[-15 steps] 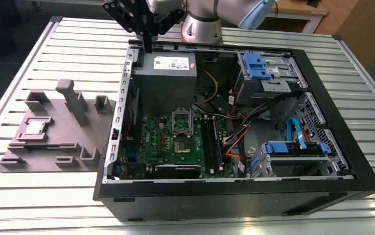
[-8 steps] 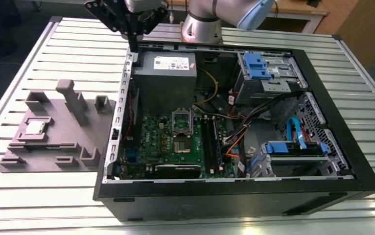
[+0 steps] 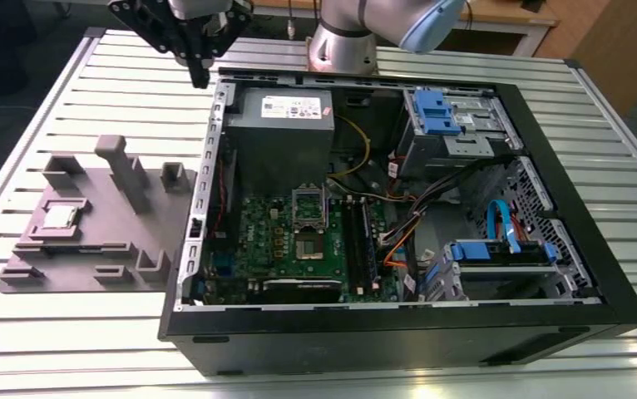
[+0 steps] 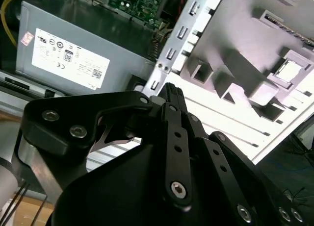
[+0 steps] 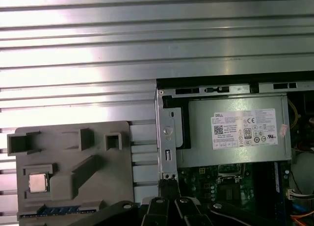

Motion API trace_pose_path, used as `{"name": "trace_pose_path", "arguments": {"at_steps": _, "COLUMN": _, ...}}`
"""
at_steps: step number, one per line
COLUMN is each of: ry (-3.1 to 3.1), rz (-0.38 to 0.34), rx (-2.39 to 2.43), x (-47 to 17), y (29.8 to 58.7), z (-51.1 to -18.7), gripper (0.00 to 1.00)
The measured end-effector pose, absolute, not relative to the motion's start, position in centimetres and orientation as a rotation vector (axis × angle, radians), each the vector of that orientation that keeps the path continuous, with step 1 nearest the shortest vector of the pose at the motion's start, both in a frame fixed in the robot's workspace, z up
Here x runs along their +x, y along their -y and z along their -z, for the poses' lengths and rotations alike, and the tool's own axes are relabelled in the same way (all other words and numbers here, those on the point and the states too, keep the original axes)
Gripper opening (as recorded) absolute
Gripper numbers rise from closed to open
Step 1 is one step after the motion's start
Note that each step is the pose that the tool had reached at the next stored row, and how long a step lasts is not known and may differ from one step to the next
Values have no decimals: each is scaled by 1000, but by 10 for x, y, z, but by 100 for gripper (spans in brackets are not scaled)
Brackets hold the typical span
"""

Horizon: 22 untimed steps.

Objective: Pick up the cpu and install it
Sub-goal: 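Reach for the cpu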

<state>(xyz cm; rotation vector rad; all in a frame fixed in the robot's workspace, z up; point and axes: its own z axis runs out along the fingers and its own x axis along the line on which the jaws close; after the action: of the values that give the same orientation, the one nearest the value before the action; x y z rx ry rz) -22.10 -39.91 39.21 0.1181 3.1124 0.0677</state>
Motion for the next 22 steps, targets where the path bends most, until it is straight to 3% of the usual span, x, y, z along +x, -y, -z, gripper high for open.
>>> {"name": "trace_pose_path", "arguments": {"at_steps": 22, "ry": -3113, "rz": -68, "rx": 118, "x": -279, "y": 399, "z": -391, "gripper": 10}}
